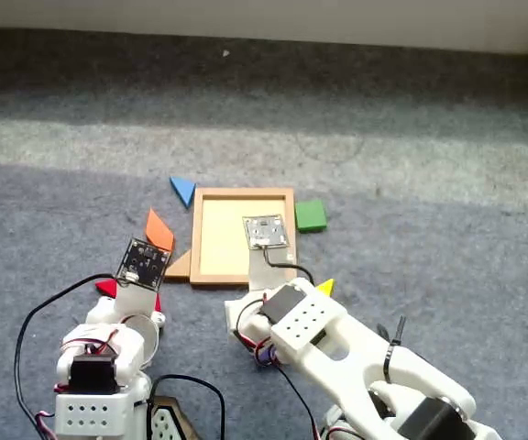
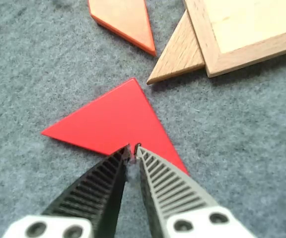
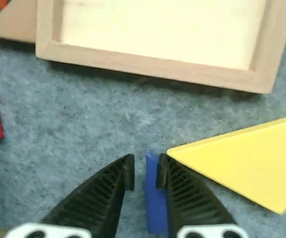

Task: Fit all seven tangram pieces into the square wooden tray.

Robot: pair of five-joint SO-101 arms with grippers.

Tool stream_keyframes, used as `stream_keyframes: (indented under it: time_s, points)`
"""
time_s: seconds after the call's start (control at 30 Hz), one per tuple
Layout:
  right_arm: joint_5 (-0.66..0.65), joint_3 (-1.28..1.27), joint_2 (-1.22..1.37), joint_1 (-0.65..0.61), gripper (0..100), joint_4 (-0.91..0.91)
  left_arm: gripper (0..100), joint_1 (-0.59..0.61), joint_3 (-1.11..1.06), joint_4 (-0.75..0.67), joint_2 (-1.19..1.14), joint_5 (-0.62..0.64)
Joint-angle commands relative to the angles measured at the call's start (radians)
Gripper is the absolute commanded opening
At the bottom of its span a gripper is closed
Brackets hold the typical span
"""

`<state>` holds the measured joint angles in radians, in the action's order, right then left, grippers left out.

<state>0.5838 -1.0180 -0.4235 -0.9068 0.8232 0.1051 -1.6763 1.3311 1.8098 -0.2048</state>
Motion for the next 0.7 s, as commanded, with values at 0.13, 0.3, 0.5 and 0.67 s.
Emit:
stream_keyframes:
  time_s: [0.13,0.3,0.5,0.67]
  points:
    - [0.003,0.015,0.084,0.142,9.1,-0.015,5,-0.007,-0.019,0.002,0.005,-0.006]
    - [-0.146,0.016,0.084,0.326,9.1,0.065,5,-0.007,-0.019,0.002,0.005,-0.006]
    - [-0.361,0.022,0.084,0.59,9.1,0.077,5,-0.007,-0.019,0.002,0.005,-0.006]
    - [-0.457,0.022,0.084,0.759,9.1,0.077,5,-0.007,-0.019,0.002,0.005,-0.006]
